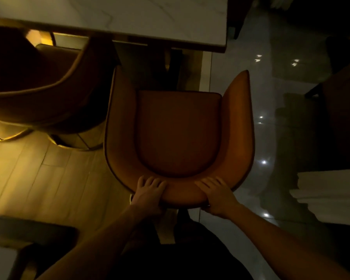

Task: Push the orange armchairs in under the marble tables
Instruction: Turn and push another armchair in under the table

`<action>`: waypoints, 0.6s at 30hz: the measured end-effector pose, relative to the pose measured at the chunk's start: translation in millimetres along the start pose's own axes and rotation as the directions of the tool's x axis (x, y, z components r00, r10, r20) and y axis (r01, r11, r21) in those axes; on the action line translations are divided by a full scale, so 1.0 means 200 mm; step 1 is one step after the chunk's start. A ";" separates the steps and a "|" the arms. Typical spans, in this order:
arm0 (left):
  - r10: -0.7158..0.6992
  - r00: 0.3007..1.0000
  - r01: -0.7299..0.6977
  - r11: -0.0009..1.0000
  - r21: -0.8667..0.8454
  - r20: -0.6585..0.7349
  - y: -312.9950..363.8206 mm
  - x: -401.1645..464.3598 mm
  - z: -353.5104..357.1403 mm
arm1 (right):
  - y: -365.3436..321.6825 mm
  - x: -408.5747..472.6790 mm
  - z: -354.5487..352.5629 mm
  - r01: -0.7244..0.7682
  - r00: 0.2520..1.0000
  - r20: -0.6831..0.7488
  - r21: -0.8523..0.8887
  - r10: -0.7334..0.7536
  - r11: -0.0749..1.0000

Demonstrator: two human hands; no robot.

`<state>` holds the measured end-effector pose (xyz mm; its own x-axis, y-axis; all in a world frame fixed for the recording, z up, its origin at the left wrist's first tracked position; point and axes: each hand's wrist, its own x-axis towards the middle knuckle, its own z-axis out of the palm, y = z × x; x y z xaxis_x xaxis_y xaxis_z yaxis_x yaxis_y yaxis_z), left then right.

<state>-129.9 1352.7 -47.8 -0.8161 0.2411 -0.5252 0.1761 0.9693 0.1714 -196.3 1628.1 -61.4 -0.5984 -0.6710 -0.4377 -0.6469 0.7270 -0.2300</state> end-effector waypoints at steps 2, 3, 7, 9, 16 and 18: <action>0.000 1.000 0.000 1.000 0.017 -0.006 0.01 0.00 0.00 | 0.11 -0.03 -0.01 -0.023 1.000 0.020 -0.028 0.024 0.999; 0.003 1.000 -0.002 1.000 0.026 -0.005 0.01 0.00 0.00 | 0.15 -0.04 -0.01 -0.039 0.999 0.031 -0.038 0.040 0.999; -0.022 1.000 0.022 1.000 0.014 -0.003 0.02 0.01 0.01 | 0.23 -0.05 -0.03 -0.096 0.991 0.086 -0.090 0.103 0.991; -0.043 0.999 0.043 0.999 -0.014 -0.027 0.02 0.01 0.01 | 0.22 -0.04 -0.03 -0.119 0.988 0.088 -0.081 0.126 0.990; -0.088 0.993 0.079 0.991 -0.112 -0.076 0.02 0.02 0.03 | 0.21 -0.04 -0.04 -0.149 0.985 0.082 -0.062 0.154 0.987; -0.097 0.991 0.085 0.987 -0.136 -0.090 0.02 0.02 0.03 | 0.20 -0.03 -0.04 -0.153 0.985 0.074 -0.039 0.155 0.987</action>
<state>-128.8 1357.9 -54.8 -0.8755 0.1403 -0.4623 0.0298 0.9708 0.2382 -222.2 1660.2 -60.2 -0.6550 -0.5373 -0.5313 -0.5657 0.8149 -0.1267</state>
